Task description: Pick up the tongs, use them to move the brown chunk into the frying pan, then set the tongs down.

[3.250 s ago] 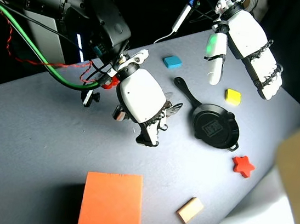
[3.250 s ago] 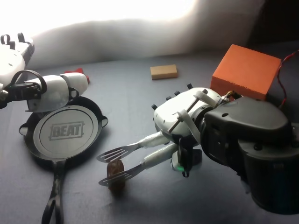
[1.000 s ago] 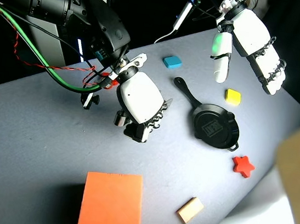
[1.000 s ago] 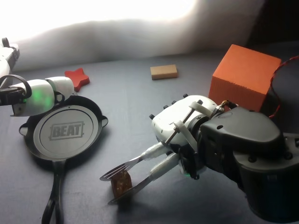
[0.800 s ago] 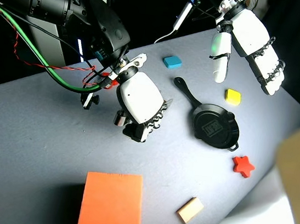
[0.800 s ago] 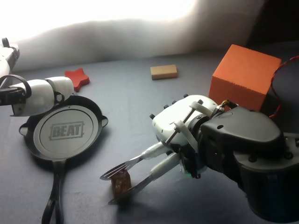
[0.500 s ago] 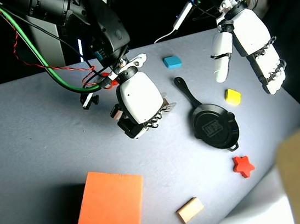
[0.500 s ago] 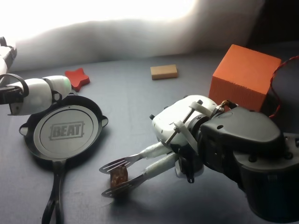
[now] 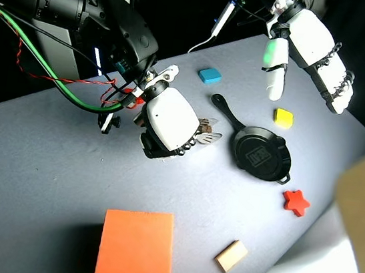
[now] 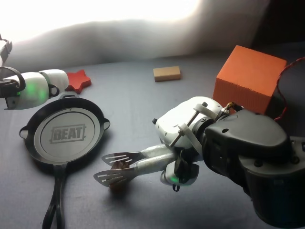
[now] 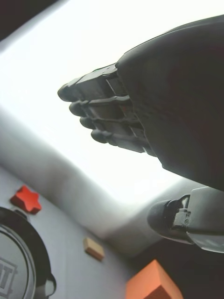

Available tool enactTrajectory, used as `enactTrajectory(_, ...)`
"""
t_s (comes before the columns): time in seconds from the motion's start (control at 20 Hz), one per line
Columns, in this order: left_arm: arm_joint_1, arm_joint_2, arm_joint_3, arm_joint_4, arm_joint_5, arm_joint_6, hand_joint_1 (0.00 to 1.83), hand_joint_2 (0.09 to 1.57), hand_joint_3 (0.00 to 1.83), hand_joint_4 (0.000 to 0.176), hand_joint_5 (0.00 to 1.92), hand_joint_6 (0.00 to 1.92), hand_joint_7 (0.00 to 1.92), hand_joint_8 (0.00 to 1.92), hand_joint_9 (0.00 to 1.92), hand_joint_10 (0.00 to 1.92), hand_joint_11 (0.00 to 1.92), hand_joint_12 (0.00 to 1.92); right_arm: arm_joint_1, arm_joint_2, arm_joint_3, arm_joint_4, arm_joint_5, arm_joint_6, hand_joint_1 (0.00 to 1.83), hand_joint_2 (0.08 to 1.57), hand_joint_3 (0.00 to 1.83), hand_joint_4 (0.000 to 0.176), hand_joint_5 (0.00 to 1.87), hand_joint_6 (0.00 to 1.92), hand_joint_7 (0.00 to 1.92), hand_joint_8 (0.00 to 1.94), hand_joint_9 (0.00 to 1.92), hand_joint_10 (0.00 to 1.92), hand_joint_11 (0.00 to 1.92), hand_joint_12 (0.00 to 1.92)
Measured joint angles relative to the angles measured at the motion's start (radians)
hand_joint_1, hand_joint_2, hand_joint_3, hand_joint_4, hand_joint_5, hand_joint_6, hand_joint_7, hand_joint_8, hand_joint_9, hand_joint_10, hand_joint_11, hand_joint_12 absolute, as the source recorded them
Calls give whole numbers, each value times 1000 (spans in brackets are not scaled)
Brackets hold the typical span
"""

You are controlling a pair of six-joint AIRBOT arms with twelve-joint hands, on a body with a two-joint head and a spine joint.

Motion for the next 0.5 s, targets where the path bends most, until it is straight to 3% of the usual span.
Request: enactTrajectory(0.5,-10,13,10,-3,-2,11,0,1127,1,0,0,0,0,0,0,0,0,0,38,22,-9,14,7,-24,847,1435,6,176,1364,1921,1627,1941,1749,1921,1767,1921)
